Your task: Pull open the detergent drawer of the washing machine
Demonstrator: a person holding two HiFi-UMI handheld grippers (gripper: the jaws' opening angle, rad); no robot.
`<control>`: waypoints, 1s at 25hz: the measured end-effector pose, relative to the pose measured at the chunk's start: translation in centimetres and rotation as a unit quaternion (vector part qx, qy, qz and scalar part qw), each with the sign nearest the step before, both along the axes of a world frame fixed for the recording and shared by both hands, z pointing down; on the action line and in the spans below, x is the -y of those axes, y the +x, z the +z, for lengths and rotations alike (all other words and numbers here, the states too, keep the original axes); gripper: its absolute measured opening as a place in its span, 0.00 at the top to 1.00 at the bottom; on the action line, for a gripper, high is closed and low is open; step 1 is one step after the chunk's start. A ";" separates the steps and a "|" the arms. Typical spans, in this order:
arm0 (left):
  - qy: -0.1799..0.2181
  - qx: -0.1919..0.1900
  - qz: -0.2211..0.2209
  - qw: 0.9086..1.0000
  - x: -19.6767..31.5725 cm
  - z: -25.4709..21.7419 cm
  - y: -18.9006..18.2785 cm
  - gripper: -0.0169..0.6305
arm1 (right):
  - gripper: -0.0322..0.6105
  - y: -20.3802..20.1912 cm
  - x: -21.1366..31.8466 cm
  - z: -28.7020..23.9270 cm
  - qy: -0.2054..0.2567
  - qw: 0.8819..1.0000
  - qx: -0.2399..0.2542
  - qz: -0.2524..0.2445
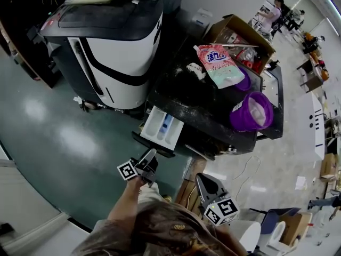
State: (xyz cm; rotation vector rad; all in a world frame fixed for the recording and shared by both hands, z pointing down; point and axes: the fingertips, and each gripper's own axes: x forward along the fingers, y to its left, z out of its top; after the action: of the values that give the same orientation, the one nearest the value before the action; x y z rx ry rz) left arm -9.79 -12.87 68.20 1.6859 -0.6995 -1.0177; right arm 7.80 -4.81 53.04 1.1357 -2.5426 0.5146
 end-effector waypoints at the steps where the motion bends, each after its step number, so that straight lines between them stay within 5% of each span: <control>1: -0.001 0.000 0.000 1.000 0.0 0.0 0.0 0.44 | 0.95 0.0 0.0 0.0 0.000 1.000 0.000 -0.001; 25: -0.034 0.035 0.012 0.999 -2.0 0.7 -0.6 0.44 | 0.95 0.6 0.8 0.5 -0.003 0.999 0.031 0.005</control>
State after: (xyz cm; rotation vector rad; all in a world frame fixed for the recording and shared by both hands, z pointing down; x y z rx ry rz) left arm -10.37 -10.87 68.93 1.6730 -0.7504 -0.9125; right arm 8.42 -5.59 53.54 1.1481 -2.5886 0.5674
